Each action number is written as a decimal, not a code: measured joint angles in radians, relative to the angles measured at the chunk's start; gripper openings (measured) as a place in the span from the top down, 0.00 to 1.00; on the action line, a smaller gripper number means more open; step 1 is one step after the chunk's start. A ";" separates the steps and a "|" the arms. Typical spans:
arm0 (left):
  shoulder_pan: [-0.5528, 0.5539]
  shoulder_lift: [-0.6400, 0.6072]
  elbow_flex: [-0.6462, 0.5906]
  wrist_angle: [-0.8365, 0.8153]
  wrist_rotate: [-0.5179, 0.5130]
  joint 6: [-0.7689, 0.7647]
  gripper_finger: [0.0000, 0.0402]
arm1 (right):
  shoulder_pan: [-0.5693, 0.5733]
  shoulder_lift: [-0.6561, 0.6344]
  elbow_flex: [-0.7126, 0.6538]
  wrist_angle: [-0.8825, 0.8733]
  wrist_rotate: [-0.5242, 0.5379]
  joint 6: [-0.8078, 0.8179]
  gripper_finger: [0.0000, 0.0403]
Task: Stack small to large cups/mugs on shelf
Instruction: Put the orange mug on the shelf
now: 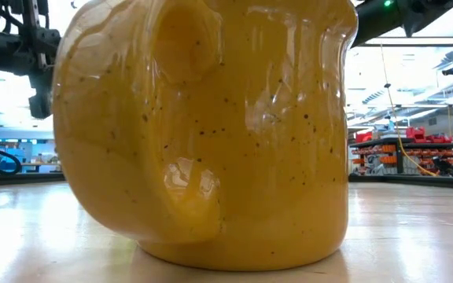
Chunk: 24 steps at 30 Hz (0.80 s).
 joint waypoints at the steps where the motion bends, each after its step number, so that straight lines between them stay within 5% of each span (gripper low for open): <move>1: 0.000 0.000 0.000 0.031 0.000 0.000 0.77 | 0.011 -0.002 0.000 -0.001 0.001 0.000 0.65; 9: 0.000 0.001 0.000 0.310 -0.004 0.025 0.80 | 0.087 -0.071 0.000 0.000 0.001 -0.103 0.65; 14: 0.001 0.056 0.076 0.400 -0.093 0.138 0.82 | 0.105 -0.152 0.000 0.000 0.001 -0.215 0.68; 20: 0.001 0.294 0.313 0.377 -0.117 0.344 0.87 | 0.104 -0.249 0.000 -0.060 0.002 -0.286 0.75; 24: 0.043 0.515 0.510 0.215 -0.130 0.427 0.90 | 0.104 -0.308 0.000 -0.163 0.002 -0.289 0.86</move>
